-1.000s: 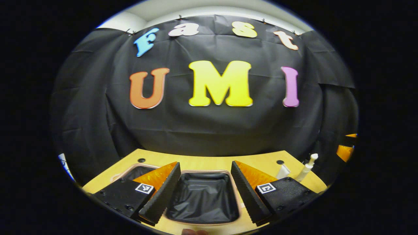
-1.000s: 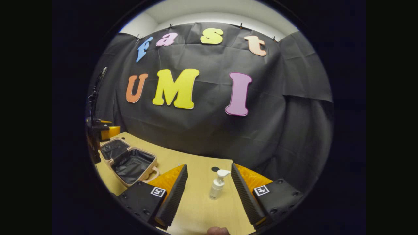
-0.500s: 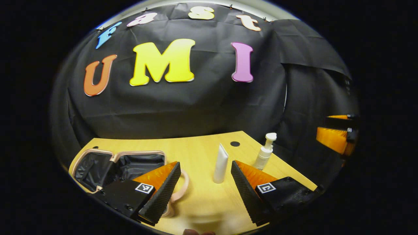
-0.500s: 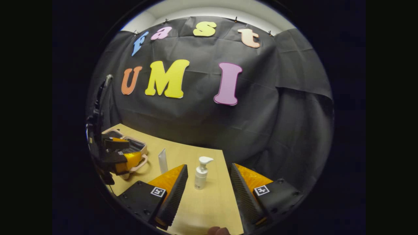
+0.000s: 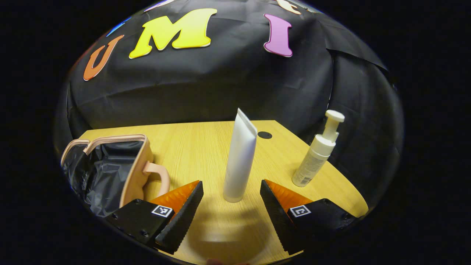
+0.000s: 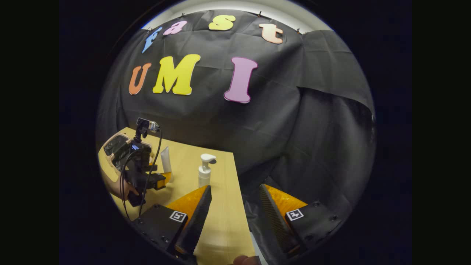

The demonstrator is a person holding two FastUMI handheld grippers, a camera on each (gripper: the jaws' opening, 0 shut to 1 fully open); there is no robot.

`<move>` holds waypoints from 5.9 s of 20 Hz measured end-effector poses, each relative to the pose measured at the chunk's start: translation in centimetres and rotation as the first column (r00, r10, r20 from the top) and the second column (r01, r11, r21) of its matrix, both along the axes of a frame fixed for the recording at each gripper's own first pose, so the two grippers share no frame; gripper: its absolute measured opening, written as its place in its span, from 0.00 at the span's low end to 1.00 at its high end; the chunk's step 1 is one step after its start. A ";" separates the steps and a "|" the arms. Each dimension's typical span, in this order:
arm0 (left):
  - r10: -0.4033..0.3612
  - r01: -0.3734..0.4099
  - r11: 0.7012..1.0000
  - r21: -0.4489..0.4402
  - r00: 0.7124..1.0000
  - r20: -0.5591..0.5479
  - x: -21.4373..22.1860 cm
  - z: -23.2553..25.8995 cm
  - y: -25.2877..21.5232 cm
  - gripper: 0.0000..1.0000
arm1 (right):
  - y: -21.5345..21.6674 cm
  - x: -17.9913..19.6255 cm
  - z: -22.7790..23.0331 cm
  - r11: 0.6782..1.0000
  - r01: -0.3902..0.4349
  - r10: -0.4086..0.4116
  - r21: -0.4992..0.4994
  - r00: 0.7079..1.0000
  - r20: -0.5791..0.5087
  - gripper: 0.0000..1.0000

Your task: First open the suitcase, pack the skin care products into it, and then close the suitcase.

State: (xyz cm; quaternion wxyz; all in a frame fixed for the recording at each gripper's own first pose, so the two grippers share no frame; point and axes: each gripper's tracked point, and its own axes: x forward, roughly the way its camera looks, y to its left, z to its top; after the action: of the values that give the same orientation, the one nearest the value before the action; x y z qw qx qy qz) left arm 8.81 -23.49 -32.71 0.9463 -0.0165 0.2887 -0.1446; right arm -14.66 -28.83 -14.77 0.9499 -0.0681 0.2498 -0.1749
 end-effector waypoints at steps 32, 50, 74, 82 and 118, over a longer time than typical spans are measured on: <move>0.200 -0.199 0.978 -0.061 0.980 0.017 -10.4 17.8 16.5 0.47 | 4.0 19.0 -21.3 0.945 -0.061 0.088 0.323 0.994 -0.071 0.78; 0.245 -0.254 0.962 -0.099 0.965 -0.095 -9.7 12.8 27.7 0.48 | 9.8 14.1 -11.6 0.936 -0.128 0.154 0.329 0.986 -0.055 0.46; 0.151 -0.159 0.986 0.055 0.696 -0.702 -6.9 -4.4 31.0 0.46 | 23.9 5.7 -0.1 0.852 -0.241 0.266 0.465 0.964 0.011 0.46; 0.180 -0.227 0.973 0.030 0.678 -0.713 -8.1 -3.3 30.4 0.53 | 28.0 8.3 -1.6 0.830 -0.311 0.370 0.464 0.928 -0.040 0.46; 0.436 -0.484 0.871 -0.083 0.841 -0.319 -23.3 10.1 40.3 0.94 | 45.8 20.8 -25.1 0.807 0.307 0.250 0.504 0.596 -0.763 0.51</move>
State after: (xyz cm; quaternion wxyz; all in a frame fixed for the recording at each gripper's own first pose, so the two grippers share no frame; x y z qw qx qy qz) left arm -14.52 16.81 -22.61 0.8959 -0.1827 0.3991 0.0686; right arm 6.11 16.97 -39.89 0.7017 0.1630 0.6914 -0.0547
